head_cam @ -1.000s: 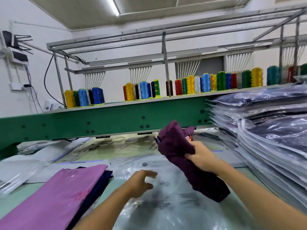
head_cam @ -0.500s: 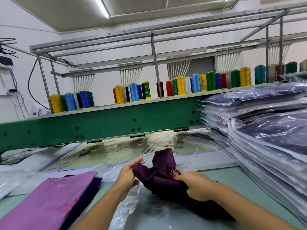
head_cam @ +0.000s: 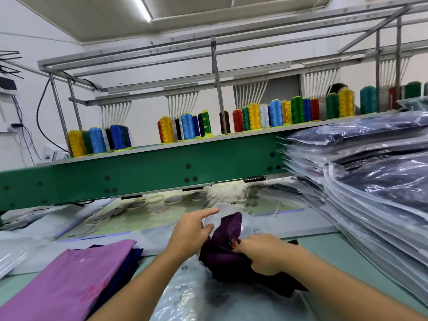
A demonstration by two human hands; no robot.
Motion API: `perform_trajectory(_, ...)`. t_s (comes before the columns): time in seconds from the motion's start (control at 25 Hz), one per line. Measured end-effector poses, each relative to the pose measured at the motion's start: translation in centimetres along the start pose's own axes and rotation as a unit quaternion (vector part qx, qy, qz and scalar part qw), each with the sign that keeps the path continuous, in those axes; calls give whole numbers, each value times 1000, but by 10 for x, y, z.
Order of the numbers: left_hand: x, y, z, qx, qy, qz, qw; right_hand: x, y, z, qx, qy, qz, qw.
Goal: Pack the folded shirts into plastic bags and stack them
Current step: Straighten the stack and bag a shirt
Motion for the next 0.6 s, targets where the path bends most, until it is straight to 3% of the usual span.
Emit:
perform_trajectory(0.12,4,20,-15,-65,-19,-58,996,-7,1,-12,-47,-27,24,998)
perform_trajectory(0.28,8,8,-30,-172,-92,1,981,-4,6,-42,-204,-61,3,977)
perform_trajectory(0.36,11,-4,-37,-144,-115,36,982,-9,9,-43,-237,-70,-13,969)
perform_trajectory(0.6,9,-12,-89,-85,-180,46,979,-30,41,-35,-224,-133,-54,964)
Point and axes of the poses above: each hand's wrist, its own x-axis away from the middle knuckle, its own y-axis out of the back of the hand, z = x × y, the point moved 10 cm from there along -x, towards the middle knuckle, and after that the axes turned 14 degrees about z, right-handed, at the moved point
